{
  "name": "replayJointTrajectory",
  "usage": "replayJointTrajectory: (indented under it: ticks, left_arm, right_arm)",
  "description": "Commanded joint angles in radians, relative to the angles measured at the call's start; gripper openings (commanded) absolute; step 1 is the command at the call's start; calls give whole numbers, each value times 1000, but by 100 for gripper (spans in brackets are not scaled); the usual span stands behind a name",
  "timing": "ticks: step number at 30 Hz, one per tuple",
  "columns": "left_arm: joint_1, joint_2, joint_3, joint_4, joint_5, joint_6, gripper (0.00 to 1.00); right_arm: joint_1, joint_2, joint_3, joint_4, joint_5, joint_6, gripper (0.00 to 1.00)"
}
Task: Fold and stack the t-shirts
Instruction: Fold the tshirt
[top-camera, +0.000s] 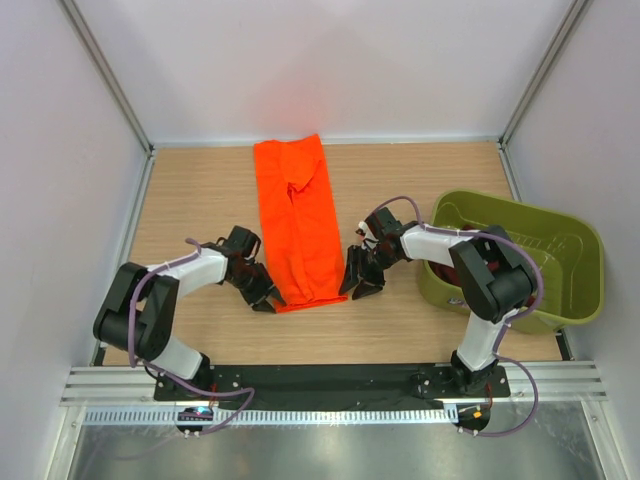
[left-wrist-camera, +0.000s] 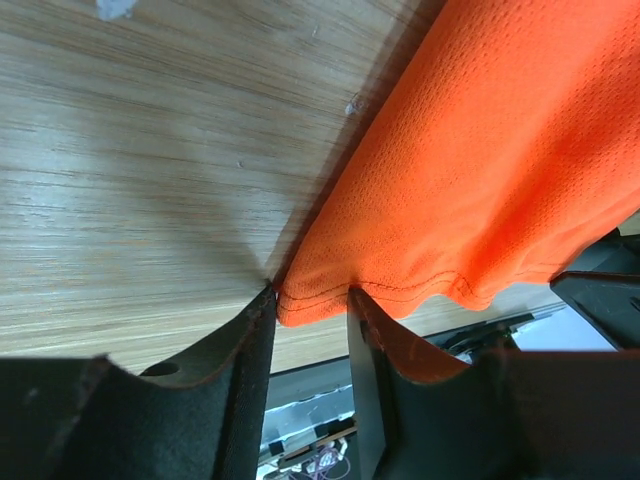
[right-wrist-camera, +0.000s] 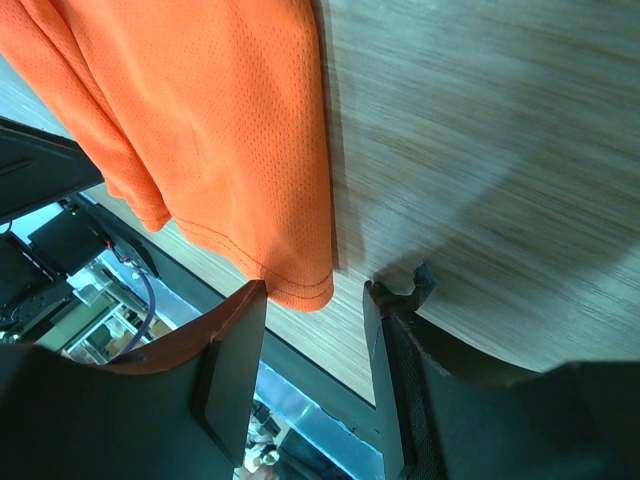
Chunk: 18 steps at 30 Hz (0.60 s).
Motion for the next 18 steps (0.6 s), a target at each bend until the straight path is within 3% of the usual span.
replayJointTrajectory:
  ticks: [1,12,18]
  left_arm:
    - [1,58,-31,19,-147,35,36]
    - [-1,37,-37,-19,-210,67,3]
    - [1,27,-46,-19,-208,79,0]
  right_arm:
    - [2,52,-19,11,100,-28,52]
    - [4,66,-31,17,99,-32,51]
    - [12,71,-36,37,103,-17,52]
